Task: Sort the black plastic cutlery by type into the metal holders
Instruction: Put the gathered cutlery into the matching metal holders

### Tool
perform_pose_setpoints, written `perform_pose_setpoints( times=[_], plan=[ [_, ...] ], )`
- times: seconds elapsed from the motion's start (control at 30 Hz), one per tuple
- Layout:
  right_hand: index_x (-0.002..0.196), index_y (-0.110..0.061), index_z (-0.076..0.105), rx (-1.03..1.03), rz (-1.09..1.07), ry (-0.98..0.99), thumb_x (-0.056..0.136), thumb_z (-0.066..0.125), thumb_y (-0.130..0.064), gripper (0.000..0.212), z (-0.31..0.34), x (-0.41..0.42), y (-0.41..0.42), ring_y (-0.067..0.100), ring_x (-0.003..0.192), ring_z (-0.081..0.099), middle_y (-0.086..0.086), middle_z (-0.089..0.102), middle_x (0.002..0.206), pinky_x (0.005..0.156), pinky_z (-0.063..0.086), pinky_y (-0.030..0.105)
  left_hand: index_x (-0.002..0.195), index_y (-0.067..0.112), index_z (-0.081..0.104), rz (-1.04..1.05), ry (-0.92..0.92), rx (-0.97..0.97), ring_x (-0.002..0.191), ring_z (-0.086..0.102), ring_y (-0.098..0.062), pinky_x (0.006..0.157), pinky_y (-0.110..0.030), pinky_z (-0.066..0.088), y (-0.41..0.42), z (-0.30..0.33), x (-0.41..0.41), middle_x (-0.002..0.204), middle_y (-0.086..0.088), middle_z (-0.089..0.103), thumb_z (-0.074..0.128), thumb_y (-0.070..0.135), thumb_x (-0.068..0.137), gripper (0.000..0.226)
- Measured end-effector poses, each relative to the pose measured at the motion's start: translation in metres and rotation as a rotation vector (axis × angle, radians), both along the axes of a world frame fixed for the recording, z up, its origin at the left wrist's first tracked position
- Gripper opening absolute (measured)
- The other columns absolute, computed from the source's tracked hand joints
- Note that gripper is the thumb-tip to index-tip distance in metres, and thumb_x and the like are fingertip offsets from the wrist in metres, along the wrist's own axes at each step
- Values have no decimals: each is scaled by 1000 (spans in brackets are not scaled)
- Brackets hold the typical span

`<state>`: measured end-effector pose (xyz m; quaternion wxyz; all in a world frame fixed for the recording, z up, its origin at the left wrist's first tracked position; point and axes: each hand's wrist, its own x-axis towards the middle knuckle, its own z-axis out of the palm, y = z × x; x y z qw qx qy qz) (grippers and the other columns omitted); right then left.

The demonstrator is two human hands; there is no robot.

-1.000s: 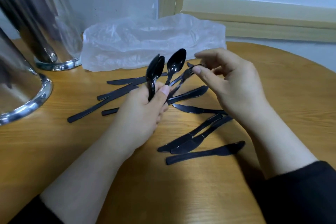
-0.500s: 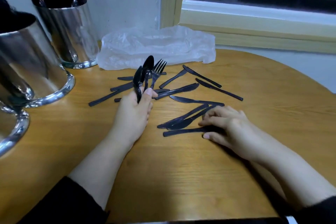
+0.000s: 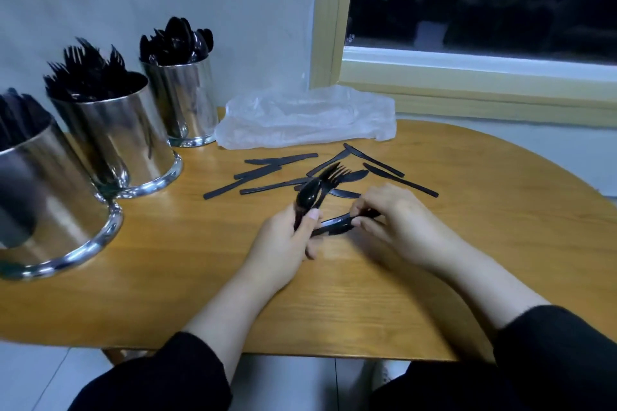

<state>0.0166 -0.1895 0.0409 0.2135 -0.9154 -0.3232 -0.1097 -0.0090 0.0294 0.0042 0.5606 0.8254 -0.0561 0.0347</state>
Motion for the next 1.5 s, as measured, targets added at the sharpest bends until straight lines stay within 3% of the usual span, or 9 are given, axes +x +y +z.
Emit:
perform_pose_setpoints(
  times=[0.1,0.23,0.4,0.6,0.73,0.87,1.17,1.33,1.5],
  plan=[
    [111,-28,65,33,-49,-181,91,71,-27,21,9,8,14,17,104,52,-12,64,106,87,41,42,82,30,57,2,-50,107,58,55,1,58,-15,41,2,-1,-2,70,7,64,52,32,106,25],
    [124,-17,65,227,-289,-176,94,68,-17,31,14,28,2,21,110,56,0,63,116,90,35,24,78,22,56,112,18,-125,60,49,-17,63,-35,42,8,-6,5,67,5,56,53,38,105,31],
    [139,-33,54,-446,-134,268,98,61,-31,42,-5,43,-8,15,130,41,-14,47,138,103,37,42,81,16,56,198,89,-416,54,33,-21,53,-34,26,10,-3,9,71,-6,51,51,32,108,31],
    [120,-33,64,-513,-109,201,98,62,-31,22,3,49,1,8,105,45,-14,50,110,84,30,34,86,7,56,212,77,-480,51,35,-17,49,-31,28,14,-5,11,73,-8,54,51,30,108,33],
    [97,-36,60,-412,-186,449,93,69,-28,13,14,51,2,5,88,57,-19,58,95,78,44,23,85,11,57,213,77,-489,54,37,-18,48,-30,30,16,-6,12,75,-8,55,51,33,108,32],
    [105,-28,64,-445,-284,497,91,67,-30,15,19,42,13,15,95,62,-6,66,103,84,52,30,89,9,57,215,71,-520,53,38,-17,48,-30,31,16,-5,12,75,-6,56,51,31,108,30],
    [91,-26,51,-82,-342,306,92,65,-26,14,-10,22,19,22,90,64,-3,72,99,81,53,41,87,12,58,236,76,-533,54,42,-17,50,-32,34,17,-4,11,73,-3,58,52,30,108,28],
    [113,-31,51,281,-382,328,101,53,-22,15,-10,20,39,17,82,65,-9,70,90,75,50,33,90,10,59,238,79,-533,54,44,-16,51,-32,36,17,-1,10,74,-1,59,52,29,108,27],
    [96,-12,54,819,-287,467,107,45,-25,19,4,17,72,20,54,39,-3,44,63,54,34,36,91,10,59,245,89,-539,54,43,-16,51,-31,36,17,-1,10,74,-2,59,52,30,107,27]
  ],
)
